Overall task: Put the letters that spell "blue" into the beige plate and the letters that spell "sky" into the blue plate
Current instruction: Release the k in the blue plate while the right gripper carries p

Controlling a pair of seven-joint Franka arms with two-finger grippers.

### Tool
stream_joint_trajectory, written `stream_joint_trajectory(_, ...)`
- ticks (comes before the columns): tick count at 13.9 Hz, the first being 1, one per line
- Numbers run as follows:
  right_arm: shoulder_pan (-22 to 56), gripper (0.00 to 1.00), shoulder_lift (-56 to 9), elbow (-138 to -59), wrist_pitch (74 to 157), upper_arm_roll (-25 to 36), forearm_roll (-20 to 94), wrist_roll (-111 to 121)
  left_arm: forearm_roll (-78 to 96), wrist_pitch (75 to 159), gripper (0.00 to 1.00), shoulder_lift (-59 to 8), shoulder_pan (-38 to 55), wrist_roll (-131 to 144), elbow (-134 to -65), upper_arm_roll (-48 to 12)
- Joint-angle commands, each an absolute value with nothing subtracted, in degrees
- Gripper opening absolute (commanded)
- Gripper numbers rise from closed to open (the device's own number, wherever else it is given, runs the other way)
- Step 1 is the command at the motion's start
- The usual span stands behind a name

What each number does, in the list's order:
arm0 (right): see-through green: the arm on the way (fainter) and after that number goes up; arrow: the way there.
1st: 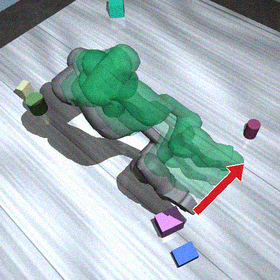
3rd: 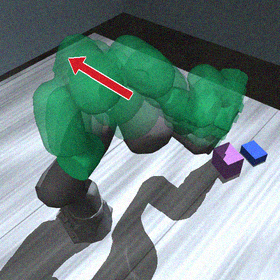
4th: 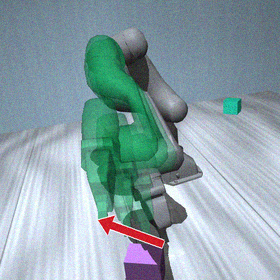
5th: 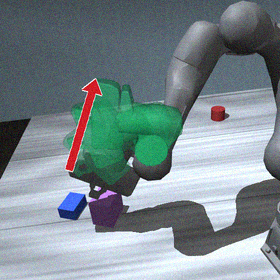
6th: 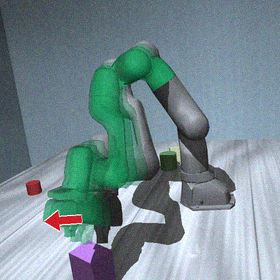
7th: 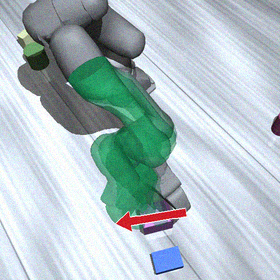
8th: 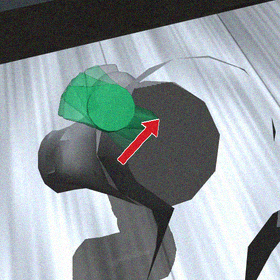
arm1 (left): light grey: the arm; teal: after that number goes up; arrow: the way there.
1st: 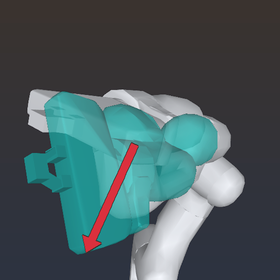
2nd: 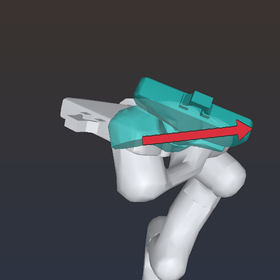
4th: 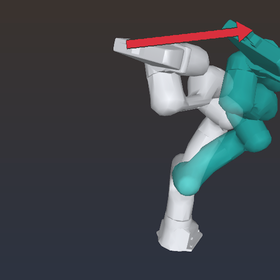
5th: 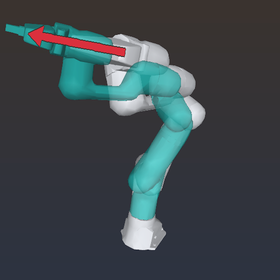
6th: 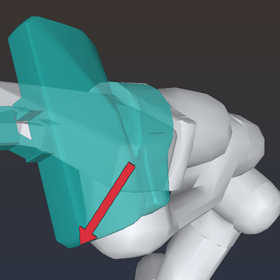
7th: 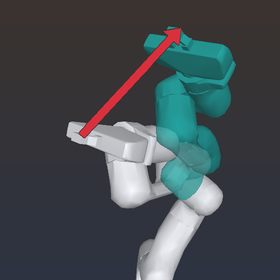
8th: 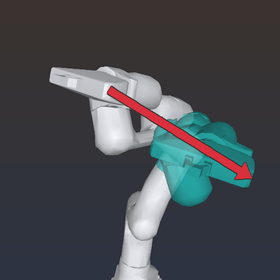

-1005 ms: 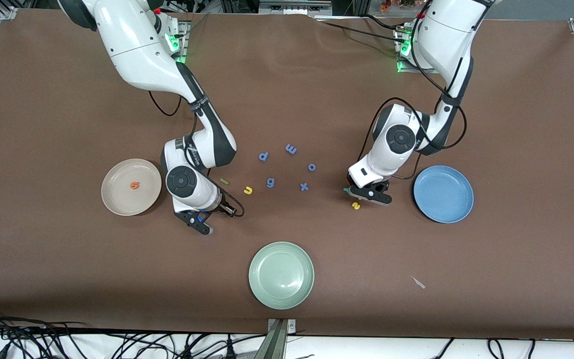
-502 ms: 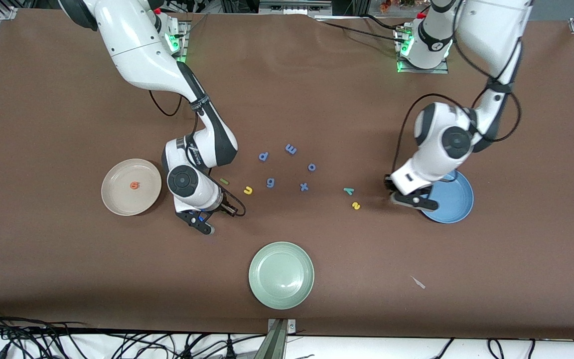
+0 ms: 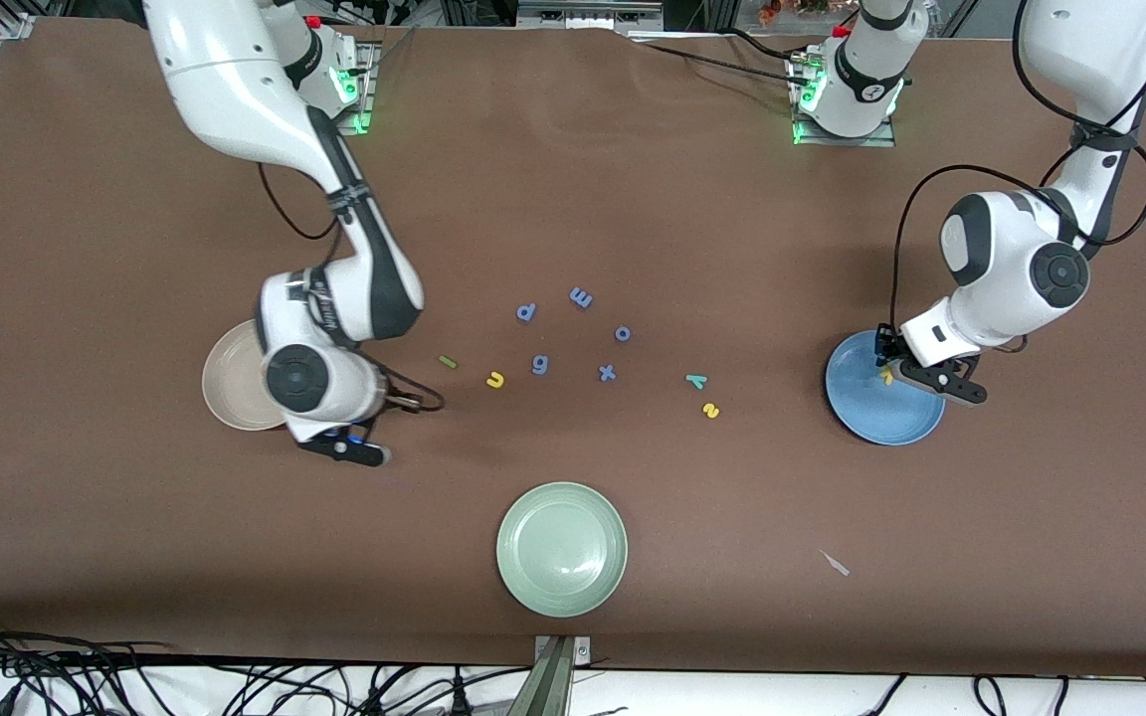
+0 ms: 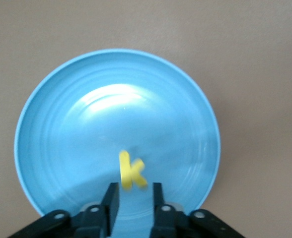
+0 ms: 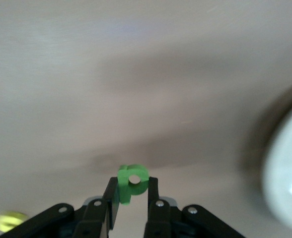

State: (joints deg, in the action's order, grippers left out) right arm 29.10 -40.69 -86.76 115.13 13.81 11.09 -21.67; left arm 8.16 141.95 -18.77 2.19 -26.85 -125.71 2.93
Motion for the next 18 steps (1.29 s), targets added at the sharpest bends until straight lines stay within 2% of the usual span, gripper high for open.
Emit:
stream_joint_trajectory(1,29.18,0.0,-32.97,-98.67,117.76,17.74,11.16,-9.18,8.79,142.12,0.85,-17.49,2.46,-27.78,-126.48,2.2)
stream_joint_trajectory(4,29.18,0.0,-30.5,-103.52,118.56,22.22,11.34,1.99,9.14,142.29,0.85,-17.32,3.51,-27.42,-125.86,2.02)
stream_joint_trajectory(7,28.66,0.0,-31.02,-107.38,122.41,24.69,11.43,8.51,10.28,142.56,0.85,-18.97,10.69,-21.3,-123.41,1.93)
stream_joint_trajectory(8,28.48,0.05,-31.2,-108.53,123.91,24.7,11.43,8.61,11.94,142.73,0.85,-19.59,13.68,-17.09,-122.88,1.93)
stream_joint_trajectory(9,28.48,0.58,-31.55,-108.54,123.84,24.7,11.51,7.83,13.61,142.91,0.85,-20.9,16.58,-12.18,-121.91,1.93)
stream_joint_trajectory(10,28.48,1.0,-31.47,-108.28,123.32,24.7,11.51,7.65,14.06,142.91,0.85,-22.48,19.13,-7.78,-120.16,1.93)
stream_joint_trajectory(14,30.4,1.0,-30.94,-104.16,117.18,23.82,11.69,6.77,14.15,143.0,0.85,-29.6,26.0,3.15,-111.73,2.02)
stream_joint_trajectory(18,36.9,1.0,-31.55,-102.13,117.51,23.03,12.22,7.12,14.15,145.18,0.83,-33.91,28.3,6.77,-107.58,2.02)
